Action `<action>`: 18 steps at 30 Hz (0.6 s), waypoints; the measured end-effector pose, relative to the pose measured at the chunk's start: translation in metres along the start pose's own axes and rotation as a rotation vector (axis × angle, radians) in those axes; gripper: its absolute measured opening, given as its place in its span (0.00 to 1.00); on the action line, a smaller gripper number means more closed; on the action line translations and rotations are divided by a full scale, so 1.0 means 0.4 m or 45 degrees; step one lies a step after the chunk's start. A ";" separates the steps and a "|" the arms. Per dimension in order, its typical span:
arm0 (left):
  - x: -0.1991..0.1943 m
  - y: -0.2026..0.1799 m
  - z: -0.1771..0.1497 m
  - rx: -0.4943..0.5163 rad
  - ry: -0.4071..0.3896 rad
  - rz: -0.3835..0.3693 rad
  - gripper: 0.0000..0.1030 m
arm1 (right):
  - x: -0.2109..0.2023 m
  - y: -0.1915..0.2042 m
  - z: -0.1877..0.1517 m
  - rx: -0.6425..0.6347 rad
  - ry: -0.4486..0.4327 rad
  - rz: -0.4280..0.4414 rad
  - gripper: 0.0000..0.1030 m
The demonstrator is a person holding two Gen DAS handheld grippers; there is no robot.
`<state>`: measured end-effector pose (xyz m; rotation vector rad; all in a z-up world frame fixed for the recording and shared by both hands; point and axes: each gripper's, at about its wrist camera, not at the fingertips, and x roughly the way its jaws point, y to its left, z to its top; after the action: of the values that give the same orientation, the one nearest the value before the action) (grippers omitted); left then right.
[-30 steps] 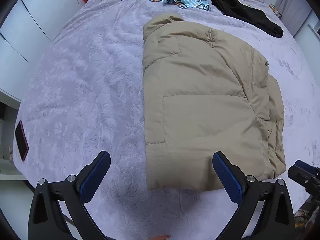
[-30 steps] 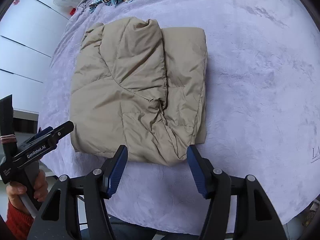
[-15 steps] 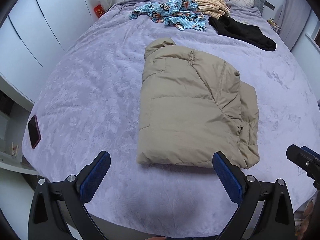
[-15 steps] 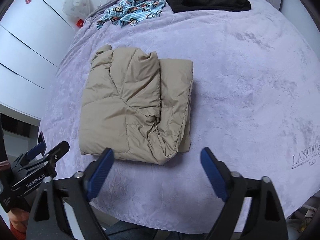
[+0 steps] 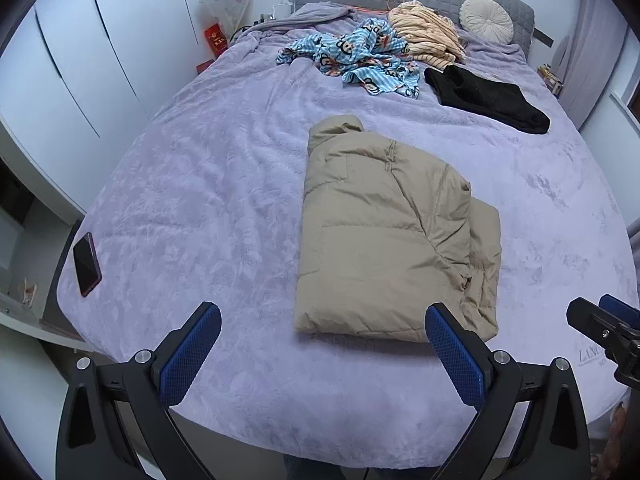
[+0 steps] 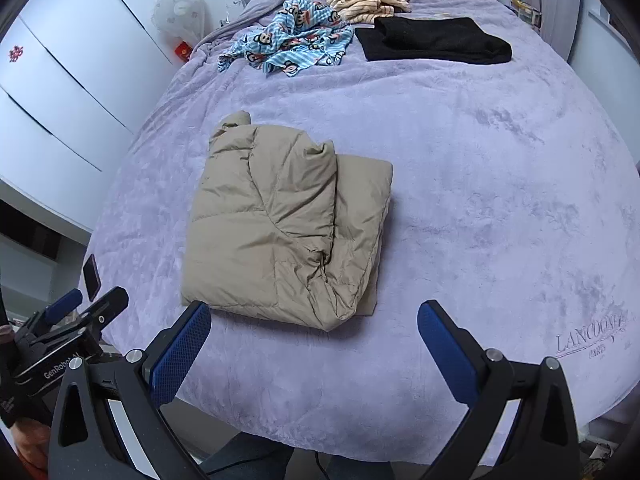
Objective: Fold large clothes
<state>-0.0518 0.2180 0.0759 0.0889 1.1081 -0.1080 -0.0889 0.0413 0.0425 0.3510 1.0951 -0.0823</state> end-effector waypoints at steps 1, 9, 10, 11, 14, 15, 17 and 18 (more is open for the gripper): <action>-0.007 0.012 0.011 0.008 -0.004 0.003 0.99 | -0.001 0.009 0.005 -0.003 -0.011 -0.012 1.00; -0.052 0.103 0.084 0.058 -0.054 0.003 0.99 | -0.030 0.114 0.041 0.080 -0.127 -0.061 1.00; -0.057 0.108 0.089 0.061 -0.061 0.001 0.99 | -0.037 0.124 0.045 0.081 -0.141 -0.070 1.00; -0.061 0.114 0.095 0.059 -0.069 -0.001 0.99 | -0.046 0.136 0.049 0.076 -0.156 -0.080 1.00; -0.070 0.124 0.103 0.043 -0.084 0.001 0.99 | -0.065 0.164 0.060 0.059 -0.182 -0.103 1.00; -0.074 0.126 0.105 0.036 -0.087 -0.002 0.99 | -0.070 0.169 0.064 0.054 -0.189 -0.107 1.00; -0.080 0.130 0.105 0.023 -0.093 -0.014 0.99 | -0.078 0.177 0.071 0.042 -0.201 -0.118 1.00; -0.082 0.131 0.106 0.018 -0.094 -0.018 0.99 | -0.080 0.179 0.074 0.038 -0.204 -0.122 1.00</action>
<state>-0.0220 0.2659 0.1250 0.0893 1.0344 -0.1309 -0.0616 0.0959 0.0999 0.3137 0.9526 -0.2086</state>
